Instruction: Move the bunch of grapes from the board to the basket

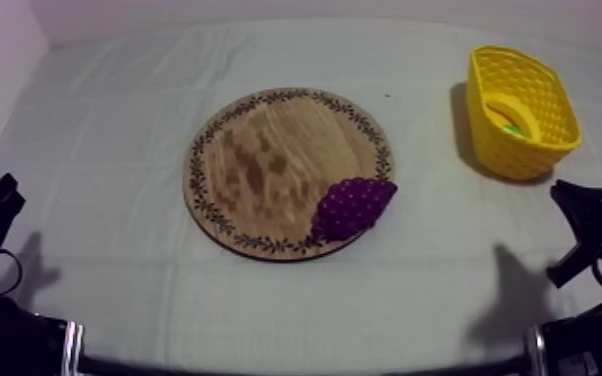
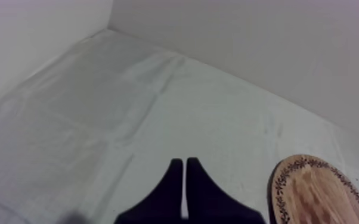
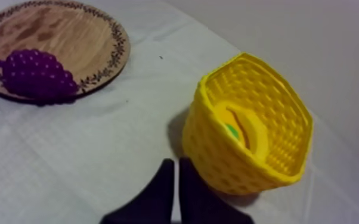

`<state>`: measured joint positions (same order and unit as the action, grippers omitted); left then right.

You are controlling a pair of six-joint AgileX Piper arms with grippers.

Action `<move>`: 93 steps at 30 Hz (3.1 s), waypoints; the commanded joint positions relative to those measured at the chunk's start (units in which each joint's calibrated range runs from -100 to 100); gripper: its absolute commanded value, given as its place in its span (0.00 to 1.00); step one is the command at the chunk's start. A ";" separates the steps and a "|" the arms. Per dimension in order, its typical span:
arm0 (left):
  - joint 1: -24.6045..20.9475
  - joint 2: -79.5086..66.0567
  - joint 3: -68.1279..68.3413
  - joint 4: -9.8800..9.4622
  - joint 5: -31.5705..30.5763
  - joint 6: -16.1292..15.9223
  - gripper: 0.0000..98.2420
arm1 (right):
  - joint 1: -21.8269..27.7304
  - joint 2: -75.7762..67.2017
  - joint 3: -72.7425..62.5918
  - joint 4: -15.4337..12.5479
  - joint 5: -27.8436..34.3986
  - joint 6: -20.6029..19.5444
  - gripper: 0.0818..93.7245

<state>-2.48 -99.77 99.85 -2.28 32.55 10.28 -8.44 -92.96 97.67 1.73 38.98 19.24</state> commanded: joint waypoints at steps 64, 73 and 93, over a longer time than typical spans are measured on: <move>-0.01 0.03 0.04 0.01 0.03 0.00 0.00 | -23.22 99.51 -77.16 -1.20 46.16 18.72 0.97; -0.01 0.03 0.04 0.01 0.03 0.00 0.00 | -24.16 112.15 -77.61 -0.83 41.12 17.79 0.98; -0.01 0.03 0.04 0.01 0.03 0.00 0.00 | -22.51 127.70 -84.10 -1.49 36.26 18.54 0.64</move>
<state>-2.48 -99.77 99.85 -2.28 32.55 10.28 -31.25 34.45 13.78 0.40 75.90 36.99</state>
